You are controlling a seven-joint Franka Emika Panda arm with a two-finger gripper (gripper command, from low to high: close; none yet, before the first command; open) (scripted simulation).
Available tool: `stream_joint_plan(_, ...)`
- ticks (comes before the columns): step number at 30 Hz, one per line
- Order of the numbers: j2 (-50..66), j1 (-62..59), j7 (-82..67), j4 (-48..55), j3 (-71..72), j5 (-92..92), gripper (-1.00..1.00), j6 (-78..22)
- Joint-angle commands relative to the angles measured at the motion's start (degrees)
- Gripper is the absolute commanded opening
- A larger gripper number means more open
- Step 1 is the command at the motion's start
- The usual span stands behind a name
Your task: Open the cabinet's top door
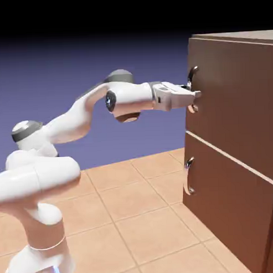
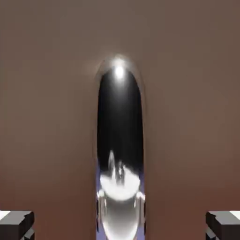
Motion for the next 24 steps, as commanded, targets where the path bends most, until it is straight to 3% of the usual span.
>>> stream_joint_plan(1, 0.0, 1.2, -1.3, -2.1, -0.6, 0.4, -1.00, -2.2)
stream_joint_plan(12, 0.1, 7.1, -11.7, -21.4, -12.3, -2.3, -1.00, -29.1)
stream_joint_plan(24, 8.1, -2.9, -22.7, -28.9, -30.7, -16.4, -1.00, -59.0)
